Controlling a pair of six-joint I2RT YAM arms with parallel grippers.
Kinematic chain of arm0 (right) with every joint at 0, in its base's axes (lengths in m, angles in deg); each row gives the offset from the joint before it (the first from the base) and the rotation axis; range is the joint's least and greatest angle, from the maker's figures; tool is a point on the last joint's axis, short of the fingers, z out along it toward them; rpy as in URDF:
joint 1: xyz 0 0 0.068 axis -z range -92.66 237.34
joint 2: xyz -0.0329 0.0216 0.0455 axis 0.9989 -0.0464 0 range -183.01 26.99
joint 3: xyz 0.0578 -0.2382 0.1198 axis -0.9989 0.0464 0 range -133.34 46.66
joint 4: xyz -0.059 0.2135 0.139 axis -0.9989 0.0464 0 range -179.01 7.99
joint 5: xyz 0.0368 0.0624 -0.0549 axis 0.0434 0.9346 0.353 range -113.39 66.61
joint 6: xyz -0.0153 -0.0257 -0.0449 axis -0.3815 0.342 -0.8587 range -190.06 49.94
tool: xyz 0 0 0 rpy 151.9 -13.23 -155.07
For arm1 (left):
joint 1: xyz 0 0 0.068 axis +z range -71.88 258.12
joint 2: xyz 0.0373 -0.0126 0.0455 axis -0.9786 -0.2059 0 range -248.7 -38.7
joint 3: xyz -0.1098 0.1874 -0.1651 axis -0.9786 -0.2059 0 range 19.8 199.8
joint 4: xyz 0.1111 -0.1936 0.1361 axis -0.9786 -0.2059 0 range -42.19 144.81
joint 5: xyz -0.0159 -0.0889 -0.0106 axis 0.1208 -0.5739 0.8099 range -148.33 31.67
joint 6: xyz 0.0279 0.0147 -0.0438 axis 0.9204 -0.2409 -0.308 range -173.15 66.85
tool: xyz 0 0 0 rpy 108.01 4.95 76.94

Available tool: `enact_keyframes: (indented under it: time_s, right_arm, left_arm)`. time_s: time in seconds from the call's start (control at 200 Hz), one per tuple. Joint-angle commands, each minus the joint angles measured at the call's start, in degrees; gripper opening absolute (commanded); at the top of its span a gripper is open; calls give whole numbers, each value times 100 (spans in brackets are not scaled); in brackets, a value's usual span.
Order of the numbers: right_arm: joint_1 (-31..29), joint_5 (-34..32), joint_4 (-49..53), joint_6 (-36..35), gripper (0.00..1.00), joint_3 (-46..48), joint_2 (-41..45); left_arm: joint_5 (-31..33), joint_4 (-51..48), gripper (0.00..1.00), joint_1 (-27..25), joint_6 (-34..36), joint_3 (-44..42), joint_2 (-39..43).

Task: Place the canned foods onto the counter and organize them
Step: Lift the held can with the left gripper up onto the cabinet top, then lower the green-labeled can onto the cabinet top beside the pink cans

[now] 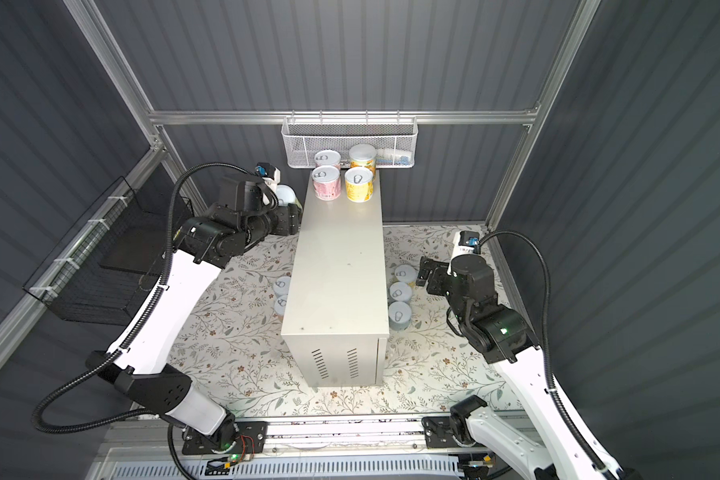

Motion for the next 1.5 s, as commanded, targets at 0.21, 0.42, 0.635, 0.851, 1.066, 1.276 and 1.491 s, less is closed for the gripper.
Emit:
enact_keyframes:
  time_s: [0.21,0.42,0.635,0.851,1.066,1.276,1.491]
  right_arm:
    - [15,-28,-17,-34,99,8,71]
    - [23,-62,-52,-53,99,28,132]
    - [25,-20,-120,-62,99,34,46]
    - [41,86,-194,-23,99,41,-45]
    - [59,140,-267,8,99,71,-79]
    - [78,169,-294,-9,99,43,-106]
    - [99,191,-325,24,99,96,-96]
  left_arm:
    - [-17,487,0,-607,216,959,-611]
    - [133,352,0,-626,128,1162,-790]
    - [9,98,0,-634,172,1595,-1008]
    - [-3,-90,0,-644,155,1885,-1231]
    - [45,-115,0,-643,95,1837,-1228]
    - [102,-137,0,-643,116,1827,-1284]
    - [73,-118,53,-642,148,1836,-1361]
